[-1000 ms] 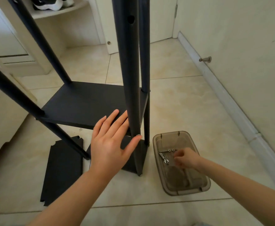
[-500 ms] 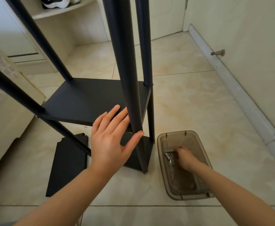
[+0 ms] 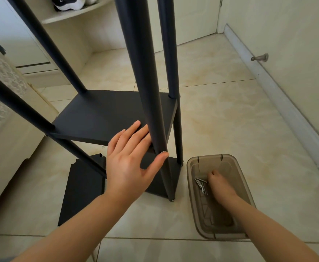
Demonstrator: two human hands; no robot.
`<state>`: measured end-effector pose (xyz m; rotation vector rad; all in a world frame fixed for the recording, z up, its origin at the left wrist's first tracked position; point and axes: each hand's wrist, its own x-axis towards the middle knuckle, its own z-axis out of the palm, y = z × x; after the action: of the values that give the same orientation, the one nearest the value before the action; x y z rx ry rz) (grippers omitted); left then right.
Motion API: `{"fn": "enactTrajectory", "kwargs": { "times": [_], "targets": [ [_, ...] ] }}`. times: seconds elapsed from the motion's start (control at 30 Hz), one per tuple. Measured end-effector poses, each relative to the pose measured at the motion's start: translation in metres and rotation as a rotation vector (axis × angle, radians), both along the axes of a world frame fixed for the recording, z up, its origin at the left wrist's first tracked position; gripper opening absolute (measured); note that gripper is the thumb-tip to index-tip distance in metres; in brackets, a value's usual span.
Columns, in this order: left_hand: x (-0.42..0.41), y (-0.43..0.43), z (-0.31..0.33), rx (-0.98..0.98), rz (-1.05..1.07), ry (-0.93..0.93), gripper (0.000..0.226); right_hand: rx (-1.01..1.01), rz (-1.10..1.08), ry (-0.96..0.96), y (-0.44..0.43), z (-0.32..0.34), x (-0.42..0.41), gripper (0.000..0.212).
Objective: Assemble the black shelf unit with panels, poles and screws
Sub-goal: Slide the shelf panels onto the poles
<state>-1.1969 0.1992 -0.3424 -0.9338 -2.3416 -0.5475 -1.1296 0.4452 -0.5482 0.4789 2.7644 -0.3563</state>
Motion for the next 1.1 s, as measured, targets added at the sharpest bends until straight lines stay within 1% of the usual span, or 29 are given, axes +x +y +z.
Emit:
{"fn": "enactTrajectory", "kwargs": {
  "times": [0.1,0.23,0.4,0.5,0.57,0.63,0.67,0.77,0.8,0.83,0.93,1.0,1.1],
  "targets": [
    [-0.001,0.000,0.000,0.001,-0.006,-0.005,0.045,-0.018,-0.022,0.010,-0.002,0.001,0.001,0.021],
    [0.000,0.000,0.001,0.001,-0.007,-0.016,0.046,-0.116,-0.109,0.076,-0.004,0.009,0.001,0.019],
    [0.004,0.000,0.010,-0.045,-0.004,-0.079,0.049,-0.222,-0.120,0.104,-0.007,0.030,0.016,0.022],
    [0.006,0.000,0.022,-0.108,0.009,-0.166,0.053,-0.300,-0.163,0.155,-0.013,0.052,0.027,0.013],
    [0.006,-0.001,0.030,-0.142,-0.006,-0.239,0.058,-0.365,-0.210,0.235,-0.019,0.071,0.031,0.003],
    [0.003,-0.001,0.040,-0.192,-0.018,-0.335,0.063,-0.512,-0.293,0.334,-0.028,0.094,0.032,0.013],
    [0.000,-0.001,0.045,-0.215,-0.020,-0.377,0.063,-0.618,-0.341,0.383,-0.033,0.106,0.031,0.015],
    [-0.006,0.001,0.059,-0.260,-0.044,-0.445,0.057,-0.976,-0.443,0.490,-0.051,0.144,0.025,0.008],
    [-0.008,0.002,0.063,-0.286,-0.055,-0.461,0.057,-1.063,-0.462,0.509,-0.057,0.155,0.023,0.008],
    [-0.009,0.004,0.067,-0.315,-0.066,-0.476,0.056,-1.106,-0.465,0.522,-0.062,0.164,0.021,0.009],
    [-0.012,0.007,0.074,-0.369,-0.091,-0.537,0.047,-1.122,-0.476,0.551,-0.077,0.185,0.015,0.009],
    [-0.014,0.009,0.078,-0.369,-0.105,-0.606,0.043,-1.134,-0.511,0.564,-0.087,0.193,0.007,0.009],
    [-0.016,0.012,0.085,-0.393,-0.114,-0.718,0.046,-1.099,-0.538,0.531,-0.101,0.197,-0.006,0.010]
  ]
}}
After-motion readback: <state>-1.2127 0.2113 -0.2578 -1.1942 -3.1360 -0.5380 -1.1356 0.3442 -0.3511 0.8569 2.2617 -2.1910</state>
